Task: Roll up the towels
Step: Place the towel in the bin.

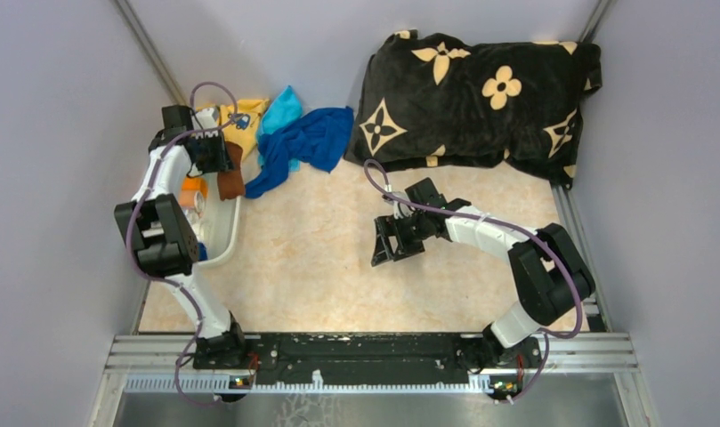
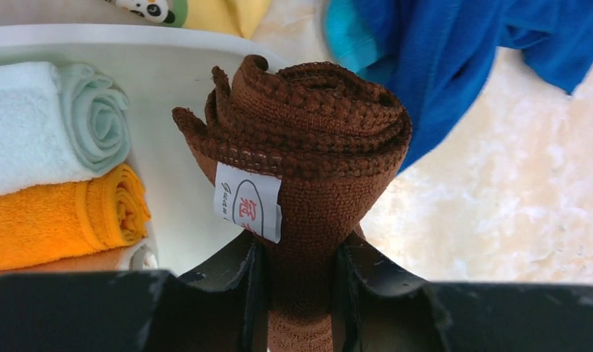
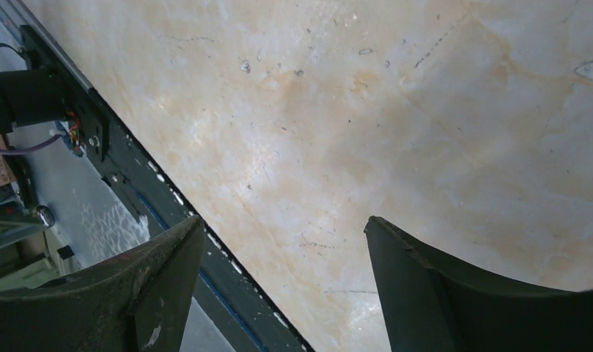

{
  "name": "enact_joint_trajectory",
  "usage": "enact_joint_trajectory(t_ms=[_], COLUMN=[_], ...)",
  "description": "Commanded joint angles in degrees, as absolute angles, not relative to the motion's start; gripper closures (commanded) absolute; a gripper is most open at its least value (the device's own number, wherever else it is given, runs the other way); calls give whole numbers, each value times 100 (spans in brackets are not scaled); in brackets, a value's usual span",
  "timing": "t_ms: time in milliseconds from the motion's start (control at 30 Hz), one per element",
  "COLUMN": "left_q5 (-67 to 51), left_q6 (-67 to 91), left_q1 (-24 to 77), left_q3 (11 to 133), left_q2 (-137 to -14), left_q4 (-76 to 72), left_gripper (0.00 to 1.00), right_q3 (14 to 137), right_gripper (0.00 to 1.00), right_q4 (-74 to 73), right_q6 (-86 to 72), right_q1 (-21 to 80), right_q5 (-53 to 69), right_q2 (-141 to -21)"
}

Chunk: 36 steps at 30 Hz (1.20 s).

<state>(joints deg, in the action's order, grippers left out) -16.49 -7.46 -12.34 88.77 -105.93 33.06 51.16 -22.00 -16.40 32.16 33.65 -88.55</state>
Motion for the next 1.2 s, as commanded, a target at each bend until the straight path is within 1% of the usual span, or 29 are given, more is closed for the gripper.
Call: enact_joint_trajectory(t_ms=[0,200,400,533,667,700,767,833,1033,1100,1167], left_q5=[-1339,-737,-518,126,491,537,546,532,256,223,172], left_q6=[-1048,-1138,-1216,-1193,-1220,-1238,-1269,-1250,-1215,-1215,-1210], left_q1=[-1427,-1525,-1538,-1540,-1538,-1538,-1538,-1538,-1539,-1539,-1538], left_q3=[9233,9651,9958,10178,10260,10250,10290,10365,10187,10145,10095], left_q2=[-11081,-11793,-12191,-12425,-12445,-12445,-12500,-12572,-12268,-12156,-12071], left_q4=[3672,3932,3874,3793,3599,3538,3505,3554,3486,3497,3500], left_gripper=[100,100,100,97,91,88,79,73,46,41,39], right_q3=[5328,5403,5495,5552,5546,5550,5559,5583,5573,5565,5583], right_gripper=[19,19,18,18,18,18,17,17,15,15,15], right_q4=[-2404,-2410,-2389,-2401,-2363,-2352,-2326,-2316,-2347,-2367,-2405], right_q6=[-1441,-1433,-1452,-1466,-1509,-1511,-1520,-1529,-1521,-1500,-1461], right_q1=[3252,3255,3252,3253,3252,3252,3252,3252,3252,3252,3252], right_q5=[3159,3072,3054,3019,2993,2997,2996,2987,2897,2869,2836], right_q2=[-8700,-8841,-9015,-9100,-9156,-9191,-9224,-9237,-9162,-9142,-9131])
